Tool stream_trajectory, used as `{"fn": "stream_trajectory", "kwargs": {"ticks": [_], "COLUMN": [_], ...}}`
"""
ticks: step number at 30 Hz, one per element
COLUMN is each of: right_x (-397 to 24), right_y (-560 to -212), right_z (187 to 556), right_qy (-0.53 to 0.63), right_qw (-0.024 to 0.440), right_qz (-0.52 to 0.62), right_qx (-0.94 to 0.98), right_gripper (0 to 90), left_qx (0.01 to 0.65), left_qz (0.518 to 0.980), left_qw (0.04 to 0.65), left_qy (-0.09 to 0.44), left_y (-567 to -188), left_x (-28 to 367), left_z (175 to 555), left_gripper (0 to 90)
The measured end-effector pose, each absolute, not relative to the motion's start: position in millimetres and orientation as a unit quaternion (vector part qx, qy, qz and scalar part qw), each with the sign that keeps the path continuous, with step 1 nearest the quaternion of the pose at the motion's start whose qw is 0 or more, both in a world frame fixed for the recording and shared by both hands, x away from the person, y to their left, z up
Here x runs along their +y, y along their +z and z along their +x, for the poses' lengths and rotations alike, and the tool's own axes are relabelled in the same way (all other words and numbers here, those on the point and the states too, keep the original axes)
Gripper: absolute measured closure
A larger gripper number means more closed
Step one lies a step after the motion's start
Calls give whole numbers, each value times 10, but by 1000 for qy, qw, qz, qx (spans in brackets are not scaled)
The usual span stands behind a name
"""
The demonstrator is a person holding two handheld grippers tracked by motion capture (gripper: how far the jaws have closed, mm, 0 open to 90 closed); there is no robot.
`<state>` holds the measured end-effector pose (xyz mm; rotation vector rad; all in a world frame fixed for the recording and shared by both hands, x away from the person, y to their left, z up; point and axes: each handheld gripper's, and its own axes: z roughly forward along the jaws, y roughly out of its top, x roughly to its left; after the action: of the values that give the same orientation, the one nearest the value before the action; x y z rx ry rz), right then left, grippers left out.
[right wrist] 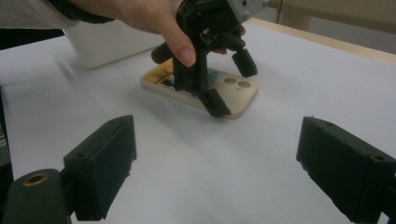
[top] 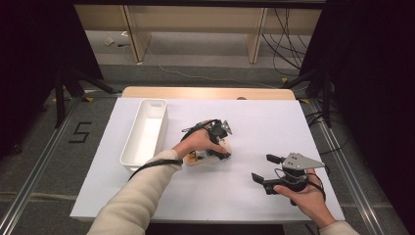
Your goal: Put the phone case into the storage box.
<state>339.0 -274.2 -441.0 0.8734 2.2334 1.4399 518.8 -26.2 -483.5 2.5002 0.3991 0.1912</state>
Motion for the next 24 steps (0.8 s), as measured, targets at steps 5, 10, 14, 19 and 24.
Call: {"fn": "stream_trajectory", "kwargs": {"ticks": [5, 10, 14, 19, 24], "right_x": [-2741, -2740, -2739, -2739, -2737], "right_y": [-4410, -4410, -4410, -4410, -4409], "right_z": [3389, 3389, 3389, 3390, 3388], "right_qy": [507, 507, 507, 507, 507], "right_qw": [172, 172, 171, 172, 172], "right_qz": [307, 307, 307, 307, 306], "right_qx": [787, 787, 787, 787, 787], "right_gripper": [128, 128, 128, 130, 130], "left_qx": [151, 150, 150, 146, 150], "left_qz": [940, 940, 940, 941, 940], "left_qw": [298, 298, 299, 300, 300], "left_qy": [67, 67, 64, 64, 60], "left_y": [-4837, -4834, -4835, -4835, -4837], "left_x": [-260, -262, -261, -259, -259], "left_z": [5194, 5195, 5196, 5198, 5196], "left_gripper": [30, 40, 49, 56, 62]}}
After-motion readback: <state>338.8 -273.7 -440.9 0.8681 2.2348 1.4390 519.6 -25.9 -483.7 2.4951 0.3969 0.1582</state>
